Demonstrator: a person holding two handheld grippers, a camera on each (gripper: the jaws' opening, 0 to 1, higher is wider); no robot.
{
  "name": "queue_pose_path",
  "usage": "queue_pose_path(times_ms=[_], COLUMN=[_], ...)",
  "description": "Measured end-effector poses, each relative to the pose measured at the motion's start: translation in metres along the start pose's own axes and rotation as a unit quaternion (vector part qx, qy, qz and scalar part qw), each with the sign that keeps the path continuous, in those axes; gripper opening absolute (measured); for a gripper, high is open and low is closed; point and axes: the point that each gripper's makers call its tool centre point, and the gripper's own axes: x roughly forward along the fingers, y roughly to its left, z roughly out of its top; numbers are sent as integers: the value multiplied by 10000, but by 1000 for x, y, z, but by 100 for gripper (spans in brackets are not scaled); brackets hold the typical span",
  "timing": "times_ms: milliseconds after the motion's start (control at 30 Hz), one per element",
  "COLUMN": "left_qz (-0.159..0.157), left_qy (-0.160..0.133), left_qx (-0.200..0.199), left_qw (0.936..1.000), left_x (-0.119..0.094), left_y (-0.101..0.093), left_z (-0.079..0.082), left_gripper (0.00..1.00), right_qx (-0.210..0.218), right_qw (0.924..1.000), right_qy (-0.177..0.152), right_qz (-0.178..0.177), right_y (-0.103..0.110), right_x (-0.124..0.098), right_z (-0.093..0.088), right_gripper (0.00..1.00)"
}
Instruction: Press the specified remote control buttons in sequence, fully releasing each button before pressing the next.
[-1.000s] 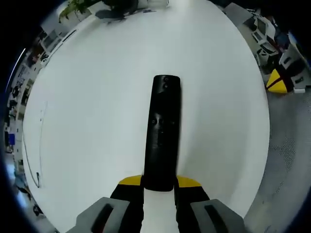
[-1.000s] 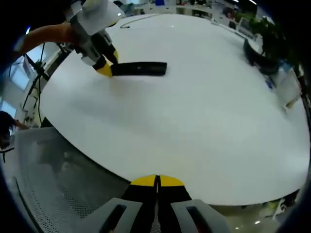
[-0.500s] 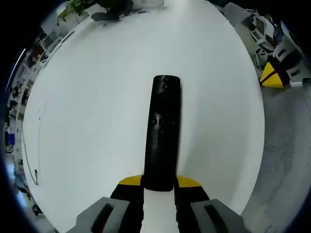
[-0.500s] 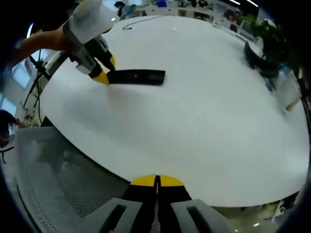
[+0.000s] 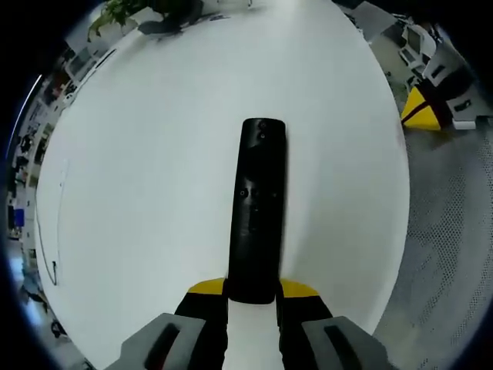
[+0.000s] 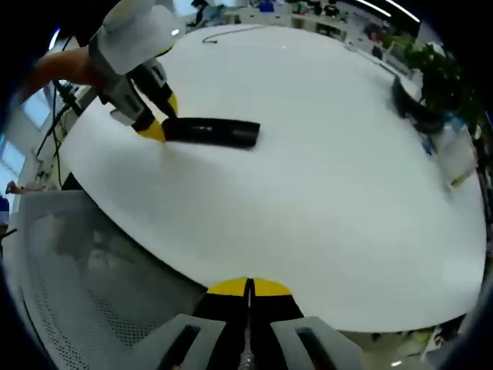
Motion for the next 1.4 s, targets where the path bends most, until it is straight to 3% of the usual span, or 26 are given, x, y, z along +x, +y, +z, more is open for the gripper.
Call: queue_pose_path(times_ms=[567, 1200, 1400], left_qz=[-2, -22, -27], left_qy=[-129, -226, -141], left_qx=[-25, 195, 264], left_qw=[9999, 9996, 9995], left_x=[-1, -3, -3], left_y=[-31, -68, -78], left_z=[-6, -12, -12], left_gripper=[22, 22, 22], right_qx=[133, -132, -123], right_qw=[9996, 9996, 9997], right_qy=[-255, -228, -227], right_qz=[-70, -91, -56], right_y=[-5, 1, 2], right_x=[-5, -4, -4], right_z=[6, 7, 7], right_gripper=[0, 0, 0])
